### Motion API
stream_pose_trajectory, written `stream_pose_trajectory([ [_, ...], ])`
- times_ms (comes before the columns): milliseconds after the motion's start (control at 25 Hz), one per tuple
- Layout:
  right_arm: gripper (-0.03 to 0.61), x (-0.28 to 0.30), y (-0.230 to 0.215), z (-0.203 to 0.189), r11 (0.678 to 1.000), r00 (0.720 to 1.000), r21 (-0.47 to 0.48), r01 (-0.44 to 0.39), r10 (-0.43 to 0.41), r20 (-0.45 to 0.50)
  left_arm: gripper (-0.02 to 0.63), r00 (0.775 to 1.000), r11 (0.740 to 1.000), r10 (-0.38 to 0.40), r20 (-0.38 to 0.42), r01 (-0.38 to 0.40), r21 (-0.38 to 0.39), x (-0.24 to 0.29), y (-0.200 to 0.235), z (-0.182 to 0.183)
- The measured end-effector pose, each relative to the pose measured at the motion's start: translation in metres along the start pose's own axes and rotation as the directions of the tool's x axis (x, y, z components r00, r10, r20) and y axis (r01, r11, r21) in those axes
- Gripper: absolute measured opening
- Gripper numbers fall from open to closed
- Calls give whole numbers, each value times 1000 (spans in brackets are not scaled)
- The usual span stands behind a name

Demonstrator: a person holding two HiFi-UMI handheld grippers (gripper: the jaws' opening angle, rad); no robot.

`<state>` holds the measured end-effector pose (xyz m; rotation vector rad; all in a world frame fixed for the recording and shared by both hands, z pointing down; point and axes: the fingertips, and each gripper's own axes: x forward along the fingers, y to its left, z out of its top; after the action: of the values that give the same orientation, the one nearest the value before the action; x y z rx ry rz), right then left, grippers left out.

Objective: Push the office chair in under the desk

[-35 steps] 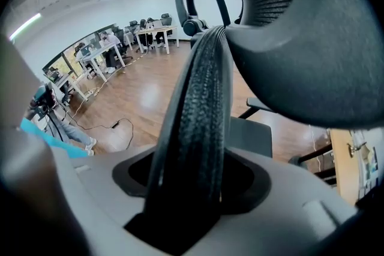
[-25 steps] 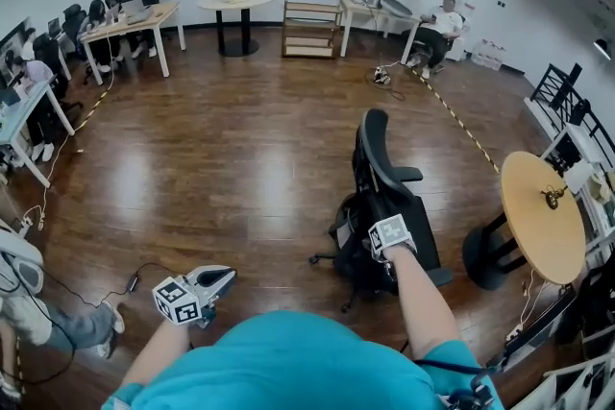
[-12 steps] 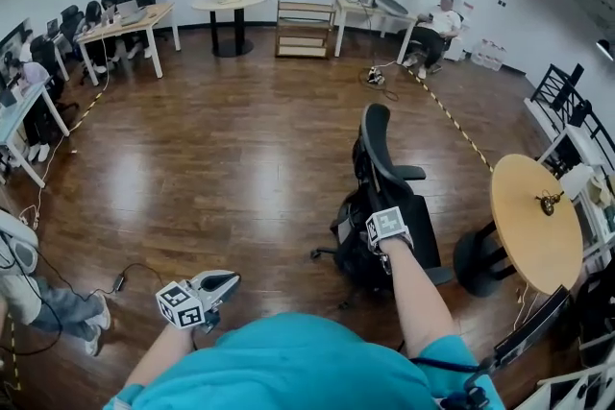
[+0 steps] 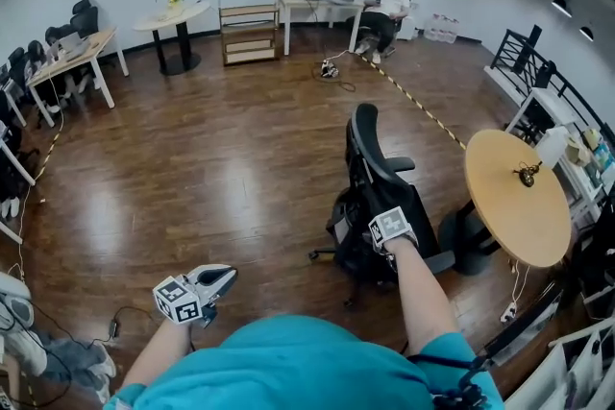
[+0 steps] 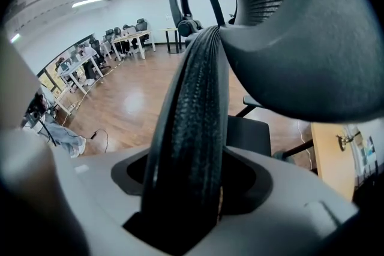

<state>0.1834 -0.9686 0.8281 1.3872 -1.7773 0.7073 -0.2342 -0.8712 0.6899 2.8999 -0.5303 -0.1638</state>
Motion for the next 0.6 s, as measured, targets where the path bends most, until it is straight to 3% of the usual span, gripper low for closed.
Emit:
stream_pose_trajectory([
  [200, 296, -6, -42, -13, 999, 998, 44, -8, 11, -66, 0, 999, 999, -27, -21, 27, 19, 55, -3, -1],
  [320, 296, -3, -80, -5, 1000, 1000, 16, -11, 11, -10, 0, 1000, 1000, 3, -12, -2, 27, 85, -18, 3],
  [480, 298, -23, -124, -28, 998, 997, 45, -32, 35, -68, 0, 997, 998, 63, 38, -64, 21, 128, -53, 7],
  [600, 297, -19, -159, -32, 999, 999, 15, -36, 36, -23, 0, 995, 996, 93, 47, -93, 13, 154, -84, -4],
])
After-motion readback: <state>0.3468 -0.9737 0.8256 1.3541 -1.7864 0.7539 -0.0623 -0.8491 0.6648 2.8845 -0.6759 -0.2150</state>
